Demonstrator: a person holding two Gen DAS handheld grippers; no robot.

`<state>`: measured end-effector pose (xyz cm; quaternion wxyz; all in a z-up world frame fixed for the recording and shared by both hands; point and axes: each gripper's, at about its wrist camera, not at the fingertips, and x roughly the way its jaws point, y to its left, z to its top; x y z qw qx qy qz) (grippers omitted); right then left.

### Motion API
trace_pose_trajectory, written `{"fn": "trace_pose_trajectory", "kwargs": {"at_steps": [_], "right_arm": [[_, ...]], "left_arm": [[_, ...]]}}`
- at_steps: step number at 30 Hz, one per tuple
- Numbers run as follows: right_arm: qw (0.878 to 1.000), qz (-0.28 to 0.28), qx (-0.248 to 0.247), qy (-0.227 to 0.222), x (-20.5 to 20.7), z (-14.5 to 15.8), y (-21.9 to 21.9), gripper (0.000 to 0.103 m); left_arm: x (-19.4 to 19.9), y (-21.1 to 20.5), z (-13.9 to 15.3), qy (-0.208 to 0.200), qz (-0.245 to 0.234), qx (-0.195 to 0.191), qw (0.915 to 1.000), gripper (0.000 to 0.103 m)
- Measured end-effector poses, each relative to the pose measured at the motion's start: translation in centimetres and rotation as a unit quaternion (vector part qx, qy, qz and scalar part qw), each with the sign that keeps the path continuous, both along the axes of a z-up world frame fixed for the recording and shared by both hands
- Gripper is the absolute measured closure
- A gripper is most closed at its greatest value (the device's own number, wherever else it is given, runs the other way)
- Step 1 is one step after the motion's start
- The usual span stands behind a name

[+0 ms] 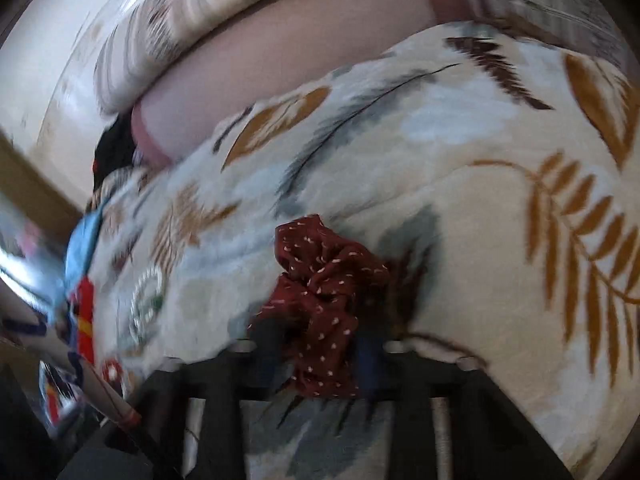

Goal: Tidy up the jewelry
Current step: 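Grasp the red bead bracelet with the left tool while the right grasps the red polka-dot bow, then carry the bead bracelet and polka-dot bow over the red box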

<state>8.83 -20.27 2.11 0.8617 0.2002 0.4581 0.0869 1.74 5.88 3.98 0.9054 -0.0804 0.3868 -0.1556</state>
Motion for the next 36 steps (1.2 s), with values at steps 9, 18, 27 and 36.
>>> {"fn": "trace_pose_trajectory", "kwargs": {"at_steps": [9, 18, 27, 36], "right_arm": [[0.995, 0.061, 0.003, -0.075, -2.3, 3.1, 2.6, 0.085], [0.993, 0.084, 0.030, -0.072, -3.4, 3.6, 4.4, 0.085], [0.990, 0.081, 0.053, -0.102, -7.1, 6.5, 4.7, 0.085], [0.984, 0.081, 0.078, -0.136, -14.3, 9.2, 4.2, 0.085]], "left_arm": [[0.4, 0.6, 0.4, -0.010, 0.009, 0.006, 0.9999, 0.096], [-0.6, 0.8, 2.1, -0.032, 0.023, 0.024, 0.9990, 0.096], [-4.3, 0.1, 5.9, -0.079, 0.034, 0.044, 0.9953, 0.096], [-11.4, -1.8, 9.2, -0.116, 0.024, 0.051, 0.9917, 0.096]]}}
